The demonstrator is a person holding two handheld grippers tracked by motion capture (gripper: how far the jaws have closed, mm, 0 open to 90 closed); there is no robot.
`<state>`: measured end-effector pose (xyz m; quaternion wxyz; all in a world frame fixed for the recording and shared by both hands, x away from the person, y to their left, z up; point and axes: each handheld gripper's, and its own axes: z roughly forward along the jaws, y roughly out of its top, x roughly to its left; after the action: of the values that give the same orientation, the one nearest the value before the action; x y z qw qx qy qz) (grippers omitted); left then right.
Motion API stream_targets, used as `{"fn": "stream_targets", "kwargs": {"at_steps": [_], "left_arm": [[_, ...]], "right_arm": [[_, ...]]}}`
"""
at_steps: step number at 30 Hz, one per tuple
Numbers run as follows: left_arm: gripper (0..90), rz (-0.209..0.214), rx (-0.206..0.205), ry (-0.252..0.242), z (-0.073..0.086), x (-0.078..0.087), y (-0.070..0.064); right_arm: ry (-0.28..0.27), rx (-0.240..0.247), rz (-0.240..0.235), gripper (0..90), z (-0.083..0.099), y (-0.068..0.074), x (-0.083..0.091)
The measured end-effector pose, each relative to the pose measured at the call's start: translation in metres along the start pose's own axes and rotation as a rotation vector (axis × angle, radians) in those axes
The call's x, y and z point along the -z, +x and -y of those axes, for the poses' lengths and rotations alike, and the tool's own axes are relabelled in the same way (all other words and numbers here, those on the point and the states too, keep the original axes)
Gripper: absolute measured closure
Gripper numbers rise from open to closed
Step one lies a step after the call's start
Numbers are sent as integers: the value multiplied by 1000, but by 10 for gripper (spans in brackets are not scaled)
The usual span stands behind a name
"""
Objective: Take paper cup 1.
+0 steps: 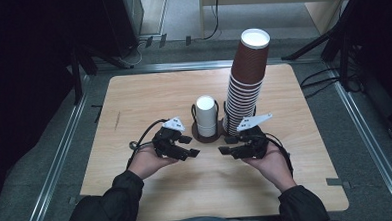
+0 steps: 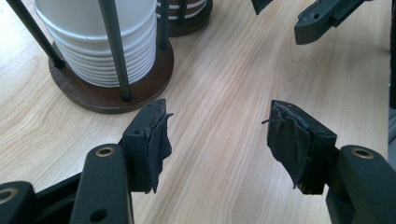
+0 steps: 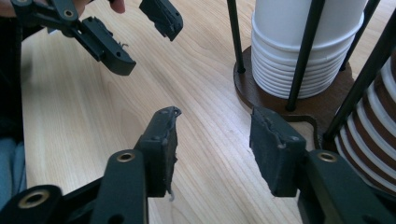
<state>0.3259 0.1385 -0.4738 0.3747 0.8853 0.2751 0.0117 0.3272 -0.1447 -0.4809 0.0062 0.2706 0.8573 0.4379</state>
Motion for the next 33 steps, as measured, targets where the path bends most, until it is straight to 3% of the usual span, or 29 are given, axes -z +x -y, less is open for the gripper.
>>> {"fn": "stream_targets", "kwargs": {"at_steps": [6, 11, 20, 25, 29, 31, 33], "left_arm": [[399, 7, 17, -13, 0, 3, 3], [390, -7, 1, -6, 1, 8, 10], [353, -17, -2, -40, -4, 22, 28], [355, -16, 6, -17, -14, 33, 43], [356, -6, -6, -30, -27, 39, 49], [352, 8, -16, -28, -34, 41, 52], [338, 35, -29, -38, -45, 42, 55]], "right_arm": [[15, 4, 2, 552, 0, 1, -1], [27, -3, 0, 549, -1, 1, -2], [41, 10, -12, 689, -4, 7, -6], [47, 30, -10, 756, -7, 9, -12], [58, 30, 15, 806, -10, 9, -25], [56, 29, 37, 873, -11, 10, -28], [31, 14, 23, 898, -14, 11, -29]]}}
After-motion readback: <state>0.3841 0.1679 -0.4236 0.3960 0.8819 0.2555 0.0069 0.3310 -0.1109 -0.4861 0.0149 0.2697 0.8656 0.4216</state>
